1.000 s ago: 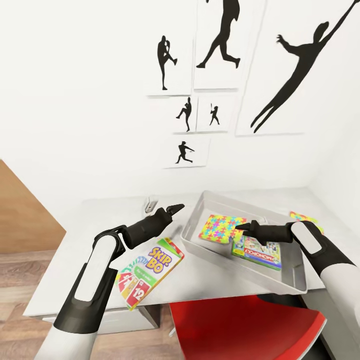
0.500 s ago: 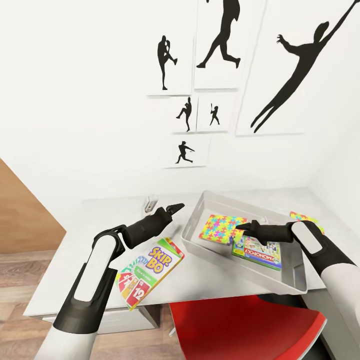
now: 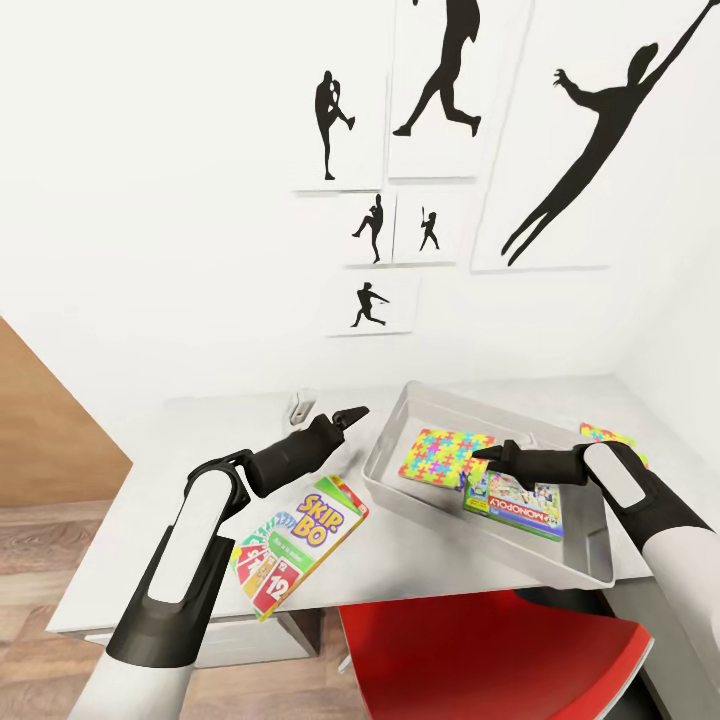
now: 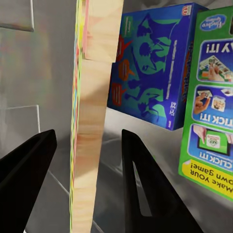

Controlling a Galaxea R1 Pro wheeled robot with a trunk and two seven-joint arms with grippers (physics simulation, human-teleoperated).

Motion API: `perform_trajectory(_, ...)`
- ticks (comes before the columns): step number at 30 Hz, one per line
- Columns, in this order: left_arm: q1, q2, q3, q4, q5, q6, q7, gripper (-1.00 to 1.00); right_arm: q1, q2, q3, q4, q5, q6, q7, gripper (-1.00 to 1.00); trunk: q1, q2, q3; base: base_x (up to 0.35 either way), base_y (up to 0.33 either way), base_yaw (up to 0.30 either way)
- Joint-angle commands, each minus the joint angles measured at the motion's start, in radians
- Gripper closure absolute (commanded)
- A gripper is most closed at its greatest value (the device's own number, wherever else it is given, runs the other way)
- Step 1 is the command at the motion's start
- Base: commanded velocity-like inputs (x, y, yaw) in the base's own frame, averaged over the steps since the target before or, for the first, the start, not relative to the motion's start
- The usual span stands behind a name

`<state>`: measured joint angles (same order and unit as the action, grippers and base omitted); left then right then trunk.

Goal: Put all the toys in the child's room - the three board games (two on the bed and one on the table), the two jigsaw puzzles on the table, and the tennis ball on the table - inside the toy box on the table in the child's room.

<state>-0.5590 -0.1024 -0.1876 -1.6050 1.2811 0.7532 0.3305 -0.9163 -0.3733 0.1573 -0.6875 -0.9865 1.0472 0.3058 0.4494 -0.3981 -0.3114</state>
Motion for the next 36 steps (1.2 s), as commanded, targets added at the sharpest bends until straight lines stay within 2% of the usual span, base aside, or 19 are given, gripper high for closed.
perform_trajectory(1,-0.001,0.000,0.000,-0.001,0.011,0.002,0.010,-1.00,-0.001,-0.001,0.003,0.000,0.014,0.000,0.010,1.00,0.001,-0.002,-0.002,0.000,0.000,0.000)
perform_trajectory(20,-0.001,-0.001,0.000,-0.001,0.011,0.002,0.010,-1.00,-0.003,0.004,0.003,0.000,0.014,0.000,0.011,1.00,0.001,-0.002,-0.002,0.000,0.000,0.000)
perform_trajectory(36,-0.001,-0.002,0.000,-0.001,0.011,0.002,0.010,-1.00,-0.030,0.010,0.005,0.000,0.013,0.000,0.010,1.00,0.001,-0.002,-0.002,0.000,0.000,0.000)
